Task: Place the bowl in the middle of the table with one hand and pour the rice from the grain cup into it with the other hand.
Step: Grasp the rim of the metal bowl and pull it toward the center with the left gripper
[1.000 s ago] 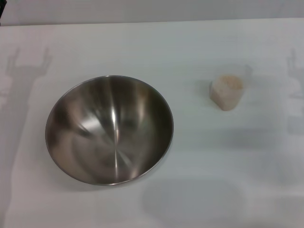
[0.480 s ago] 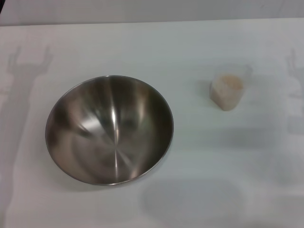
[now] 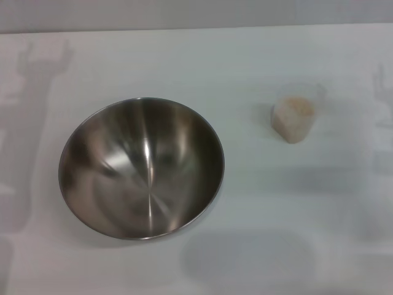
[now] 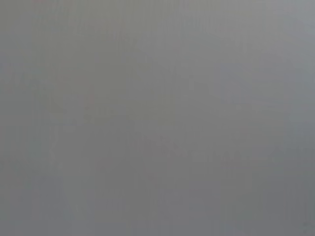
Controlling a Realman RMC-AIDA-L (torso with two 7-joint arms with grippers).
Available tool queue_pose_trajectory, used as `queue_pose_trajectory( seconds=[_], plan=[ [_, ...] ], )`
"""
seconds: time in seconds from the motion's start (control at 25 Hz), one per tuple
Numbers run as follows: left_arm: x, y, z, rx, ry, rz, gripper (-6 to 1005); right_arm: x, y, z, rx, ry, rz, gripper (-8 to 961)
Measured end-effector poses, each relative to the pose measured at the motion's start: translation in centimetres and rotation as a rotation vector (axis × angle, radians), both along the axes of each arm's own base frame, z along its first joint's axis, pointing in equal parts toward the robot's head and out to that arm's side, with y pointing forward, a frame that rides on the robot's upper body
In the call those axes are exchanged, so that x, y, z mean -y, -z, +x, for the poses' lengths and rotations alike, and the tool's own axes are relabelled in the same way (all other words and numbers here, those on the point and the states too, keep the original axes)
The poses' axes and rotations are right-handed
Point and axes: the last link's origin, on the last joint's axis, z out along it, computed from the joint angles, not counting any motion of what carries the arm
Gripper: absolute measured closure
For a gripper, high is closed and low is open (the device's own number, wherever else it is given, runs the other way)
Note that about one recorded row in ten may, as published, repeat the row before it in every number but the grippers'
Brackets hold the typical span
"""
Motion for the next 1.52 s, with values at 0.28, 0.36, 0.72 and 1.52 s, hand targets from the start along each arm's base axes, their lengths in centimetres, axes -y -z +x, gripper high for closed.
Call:
queue_pose_trajectory(
  seconds=[0.28,0.36,0.72,1.52],
  plan=[
    [0.2,-3.2,4.4,0.005,-0.146,-0.171,172,-0.5,-0.1,-0.4,0.006,-0.014,-0.002,367],
    [0.5,-3.6,5.3,-0.013,-0.181,-0.216,172,-0.7,-0.1,-0.6,0.006,-0.019,-0.001,367],
    [2.7,-4.4,9.2,-0.112,-0.304,-0.525,174,-2.0,-0.3,-1.6,0.015,-0.041,-0.008,367],
    [7.8,-2.7,8.8,-0.208,-0.589,-0.991,177,-3.6,-1.3,-1.6,0.041,-0.028,-0.013,366]
  ],
)
